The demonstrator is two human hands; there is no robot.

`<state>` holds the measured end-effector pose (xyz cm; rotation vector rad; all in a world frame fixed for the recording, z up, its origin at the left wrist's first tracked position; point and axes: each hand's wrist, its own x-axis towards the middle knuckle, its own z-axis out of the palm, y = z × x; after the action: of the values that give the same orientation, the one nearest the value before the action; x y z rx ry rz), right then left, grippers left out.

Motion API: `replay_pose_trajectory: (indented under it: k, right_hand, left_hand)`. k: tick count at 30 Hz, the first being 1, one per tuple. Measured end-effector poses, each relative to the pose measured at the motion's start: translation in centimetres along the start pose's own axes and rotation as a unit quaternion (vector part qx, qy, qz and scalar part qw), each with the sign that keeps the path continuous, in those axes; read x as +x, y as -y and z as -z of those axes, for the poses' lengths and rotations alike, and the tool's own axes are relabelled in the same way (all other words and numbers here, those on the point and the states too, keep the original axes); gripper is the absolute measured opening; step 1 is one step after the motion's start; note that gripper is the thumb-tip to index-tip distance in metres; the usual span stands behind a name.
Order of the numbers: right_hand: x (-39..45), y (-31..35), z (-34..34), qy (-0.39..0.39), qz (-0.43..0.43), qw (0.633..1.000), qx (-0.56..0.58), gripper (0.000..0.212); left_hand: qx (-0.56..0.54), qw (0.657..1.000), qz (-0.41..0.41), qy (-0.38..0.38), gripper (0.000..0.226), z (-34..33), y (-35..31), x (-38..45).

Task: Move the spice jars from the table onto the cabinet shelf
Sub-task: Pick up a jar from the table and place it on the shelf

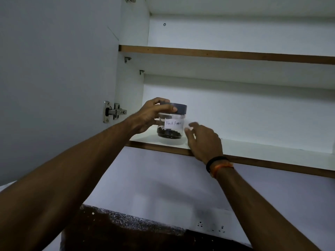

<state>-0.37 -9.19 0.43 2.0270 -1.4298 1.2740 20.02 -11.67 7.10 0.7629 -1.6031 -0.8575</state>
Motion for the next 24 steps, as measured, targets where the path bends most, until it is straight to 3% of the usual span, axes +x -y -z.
replay_pose_trajectory:
  k: [3, 5, 8, 13, 18, 22, 24]
  right_hand:
    - [-1.0, -0.7, -1.4, 0.008, 0.035, 0.99, -0.136, 0.047]
    - [-1.0, -0.6, -1.8, -0.002, 0.034, 0.984, -0.173, 0.051]
    - [-1.0, -0.5, -2.1, -0.022, 0.035, 0.981, -0.188, 0.049]
    - [-1.0, -0.7, -2.8, -0.094, 0.053, 0.975, -0.192, 0.042]
    - [-1.0, -0.7, -3.2, -0.101, 0.049, 0.974, -0.196, 0.04]
    - [-1.0, -0.6, -3.2, -0.116, 0.054, 0.973, -0.19, 0.04]
    - [-1.1, -0.7, -3.3, -0.119, 0.059, 0.974, -0.184, 0.039]
  left_hand:
    - [0.003, 1.0, 0.02, -0.005, 0.05, 1.0, 1.1, 1.3]
    - [0.01, 1.0, 0.023, -0.005, 0.039, 1.6, 1.9, 2.2]
    - [0.025, 0.999, 0.033, -0.009, 0.026, 2.4, 2.9, 3.6]
    - [0.06, 0.996, 0.064, -0.027, 0.035, 2.9, 4.8, 6.1]
    - [0.074, 0.993, 0.088, -0.039, 0.023, 3.8, 5.9, 8.1]
    - [0.136, 0.982, 0.079, -0.1, 0.048, 3.9, 5.6, 9.6]
    - [0.192, 0.974, 0.066, -0.096, 0.046, 4.1, 5.1, 10.2]
